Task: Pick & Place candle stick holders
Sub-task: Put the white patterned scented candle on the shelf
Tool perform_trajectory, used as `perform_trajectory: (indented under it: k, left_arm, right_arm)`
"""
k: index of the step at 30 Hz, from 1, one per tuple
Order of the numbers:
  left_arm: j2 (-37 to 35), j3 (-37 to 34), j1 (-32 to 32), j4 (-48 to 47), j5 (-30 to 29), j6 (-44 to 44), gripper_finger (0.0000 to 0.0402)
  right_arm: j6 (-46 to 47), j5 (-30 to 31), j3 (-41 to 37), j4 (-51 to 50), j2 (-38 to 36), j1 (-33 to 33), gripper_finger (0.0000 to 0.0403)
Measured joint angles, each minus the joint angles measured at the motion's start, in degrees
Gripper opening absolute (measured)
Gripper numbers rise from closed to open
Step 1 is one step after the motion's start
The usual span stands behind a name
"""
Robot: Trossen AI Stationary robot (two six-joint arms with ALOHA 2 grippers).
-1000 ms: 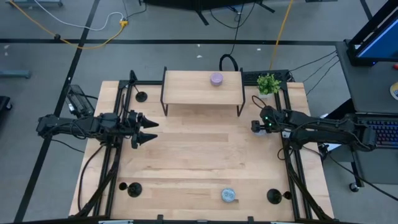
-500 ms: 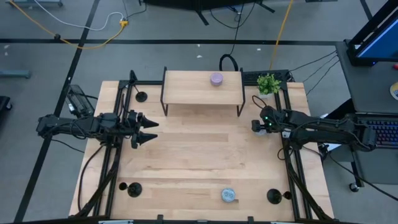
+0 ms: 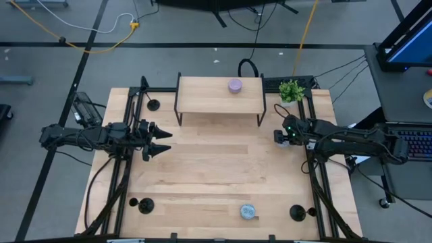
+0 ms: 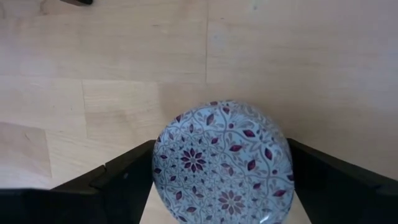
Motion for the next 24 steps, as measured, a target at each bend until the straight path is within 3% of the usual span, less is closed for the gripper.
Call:
perform_trajectory:
  k: [14,24]
  left_arm:
    - [0.0,0.0,0.0,0.0,-1.7,0.1,0.0351]
    - [0.0,0.0,0.0,0.0,-1.9,0.2,0.0351]
  right_arm:
    - [3.1,4.0,0.0,-1.3,0.0,0.0,0.0312]
    - [4.5,5.9,0.0,-1.3,0.0,0.0,0.0316]
